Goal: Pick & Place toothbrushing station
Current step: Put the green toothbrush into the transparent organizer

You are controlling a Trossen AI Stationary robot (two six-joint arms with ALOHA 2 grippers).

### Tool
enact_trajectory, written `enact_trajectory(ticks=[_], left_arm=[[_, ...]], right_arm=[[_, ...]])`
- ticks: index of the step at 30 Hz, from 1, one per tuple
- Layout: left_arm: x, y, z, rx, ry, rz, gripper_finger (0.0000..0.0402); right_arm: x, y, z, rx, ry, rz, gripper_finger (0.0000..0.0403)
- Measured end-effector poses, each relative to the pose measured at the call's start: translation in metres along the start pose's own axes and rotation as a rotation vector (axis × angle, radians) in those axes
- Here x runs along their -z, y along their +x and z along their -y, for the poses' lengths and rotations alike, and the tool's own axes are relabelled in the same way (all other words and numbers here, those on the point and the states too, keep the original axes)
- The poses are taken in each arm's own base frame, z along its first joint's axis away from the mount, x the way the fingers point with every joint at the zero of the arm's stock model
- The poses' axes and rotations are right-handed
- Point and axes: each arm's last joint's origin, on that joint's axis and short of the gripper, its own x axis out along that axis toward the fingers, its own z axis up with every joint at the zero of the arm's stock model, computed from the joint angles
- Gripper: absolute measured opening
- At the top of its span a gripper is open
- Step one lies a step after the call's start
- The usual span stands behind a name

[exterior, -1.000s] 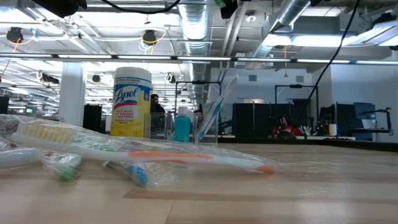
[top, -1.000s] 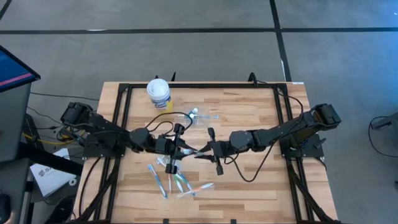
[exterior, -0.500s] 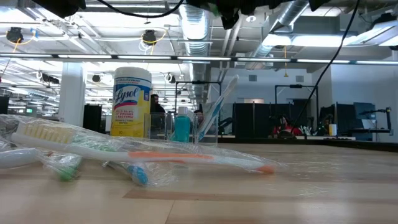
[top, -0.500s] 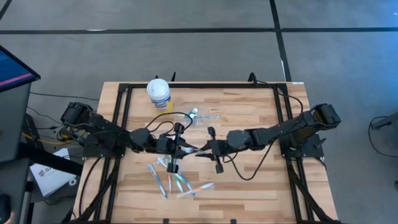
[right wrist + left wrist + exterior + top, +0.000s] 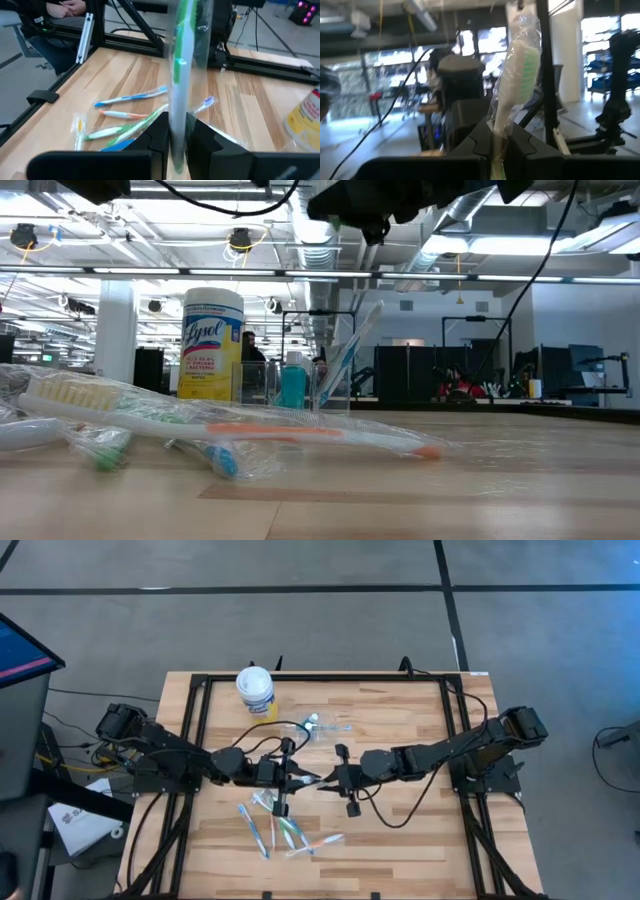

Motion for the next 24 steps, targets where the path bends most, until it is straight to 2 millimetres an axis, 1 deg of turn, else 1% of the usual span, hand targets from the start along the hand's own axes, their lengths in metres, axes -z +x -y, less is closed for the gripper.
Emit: enact_trajectory(ticks=[3,8,11,13,16,19,24], left_arm=[[-0.004,-0.003,-0.002,-0.025,-0.003,-0.043,0.0018],[-0.011,-0.010,-0.006,-0.063,0.010,-0.106,0.0008],[-0.016,-0.012,-0.008,-0.087,0.006,-0.102,0.0014],[-0.016,-0.012,-0.008,-0.088,0.007,-0.104,0.0014],[-0.014,-0.012,-0.010,-0.092,0.010,-0.114,0.0007],[-0.013,-0.011,-0.012,-0.100,0.009,-0.125,0.0011],[-0.011,-0.011,-0.013,-0.107,0.005,-0.135,0.0008]], right_arm=[[0.002,0.000,0.005,0.012,0.012,-0.023,0.0038],[0.005,0.000,0.010,0.023,0.042,-0.055,0.0040],[0.008,0.000,0.011,0.027,0.043,-0.070,0.0043],[0.006,0.000,0.011,0.021,0.047,-0.057,0.0046],[0.006,0.000,0.010,-0.005,0.047,-0.053,0.0056],[0.007,0.000,0.010,-0.007,0.047,-0.064,0.0072],[0.014,0.000,0.014,0.004,0.071,-0.130,0.0100]])
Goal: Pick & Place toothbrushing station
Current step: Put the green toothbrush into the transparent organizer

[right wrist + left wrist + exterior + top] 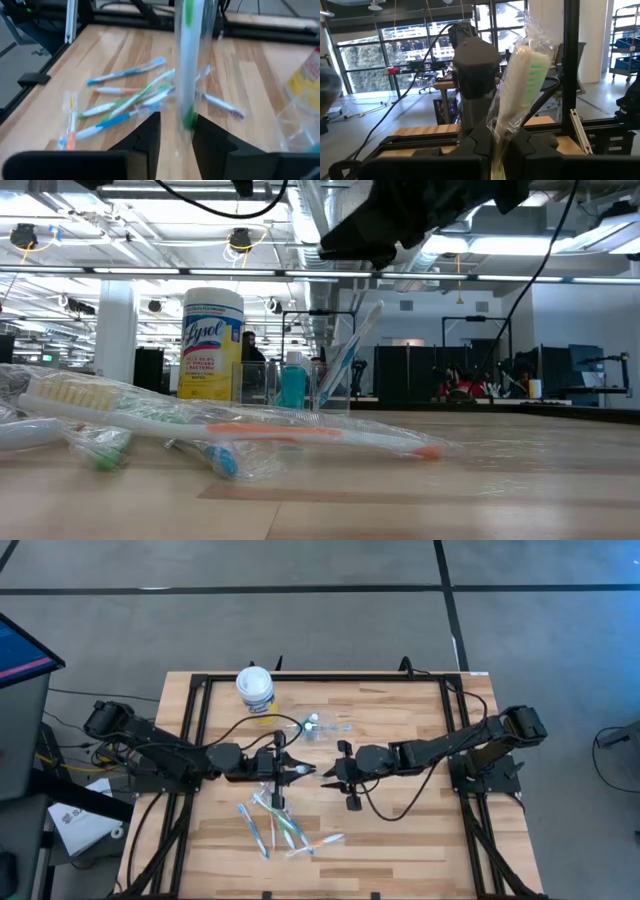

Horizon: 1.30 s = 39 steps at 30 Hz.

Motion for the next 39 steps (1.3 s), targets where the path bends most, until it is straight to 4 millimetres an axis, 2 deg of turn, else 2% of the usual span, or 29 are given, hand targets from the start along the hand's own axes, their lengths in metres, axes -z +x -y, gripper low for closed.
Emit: enact_trajectory(ticks=[6,15,20,32,39], left_arm=[[0.001,0.001,-0.003,-0.058,0.009,-0.014,0.0012],[0.009,0.001,-0.016,-0.307,0.037,-0.111,0.0013],[0.016,0.000,-0.028,-0.463,0.050,-0.155,0.0008],[0.056,-0.016,-0.067,-0.663,-0.100,-0.209,0.0013],[0.057,-0.018,-0.079,-0.707,-0.103,-0.198,0.0010]], right_arm=[[0.005,0.000,0.003,0.010,0.027,-0.056,0.0126],[0.008,0.000,0.003,0.011,0.046,-0.080,0.0132],[0.008,0.000,0.002,0.010,0.044,-0.080,0.0126],[0.007,0.000,0.000,0.004,0.041,-0.071,0.0123],[0.006,0.000,0.000,0.004,0.038,-0.062,0.0121]])
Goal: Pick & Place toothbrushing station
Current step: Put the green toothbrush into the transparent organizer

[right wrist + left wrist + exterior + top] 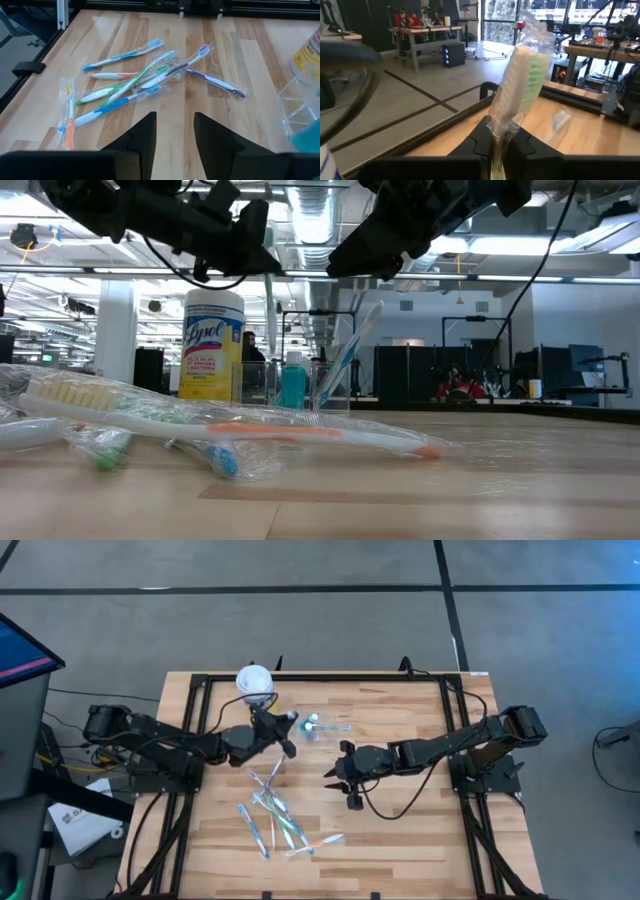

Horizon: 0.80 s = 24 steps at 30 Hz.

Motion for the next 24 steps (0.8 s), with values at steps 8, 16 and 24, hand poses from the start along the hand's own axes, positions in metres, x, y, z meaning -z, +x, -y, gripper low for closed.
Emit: enact_trajectory(ticks=[8,16,24], left_arm=[[0.000,-0.001,0.001,0.012,-0.005,0.000,0.0010],[-0.003,-0.007,0.006,0.009,-0.002,0.022,0.0010],[-0.015,-0.013,0.013,-0.076,0.060,0.071,0.0010]], right_arm=[[0.000,0.000,0.000,0.000,0.000,0.001,0.0121],[0.000,0.000,0.000,0.000,0.000,0.001,0.0122],[0.000,0.000,0.000,0.000,-0.005,0.001,0.0123]])
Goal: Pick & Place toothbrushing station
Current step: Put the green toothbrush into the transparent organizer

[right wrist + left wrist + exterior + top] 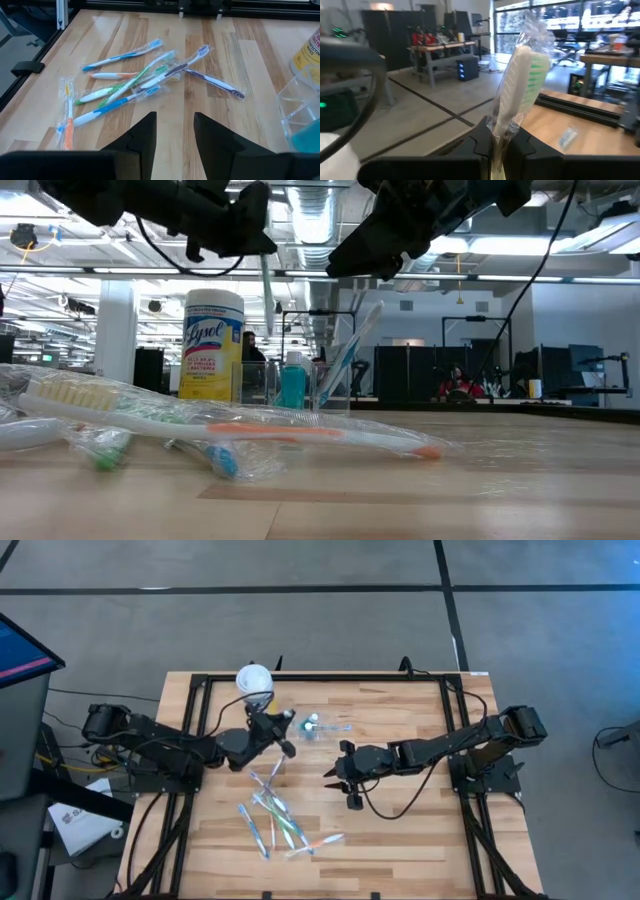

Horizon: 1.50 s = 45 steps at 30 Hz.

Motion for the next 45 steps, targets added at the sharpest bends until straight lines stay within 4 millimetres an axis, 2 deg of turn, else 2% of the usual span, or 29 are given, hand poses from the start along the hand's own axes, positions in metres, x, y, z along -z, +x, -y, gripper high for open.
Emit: enact_trajectory(ticks=[7,20,33,45], left_arm=[[-0.005,0.004,-0.003,-0.105,0.029,0.005,0.0010],[-0.003,0.014,-0.014,-0.164,0.049,-0.014,0.0011],[0.004,0.022,-0.018,-0.076,0.075,-0.059,0.0011],[0.012,0.030,-0.028,-0.071,0.067,-0.127,0.0011]], right_arm=[[0.000,0.000,0.000,0.000,-0.003,0.000,0.0121],[0.000,0.000,0.000,0.000,-0.002,0.000,0.0121],[0.000,0.000,0.000,0.000,-0.003,0.002,0.0122],[0.000,0.000,0.000,0.000,-0.010,0.002,0.0122]])
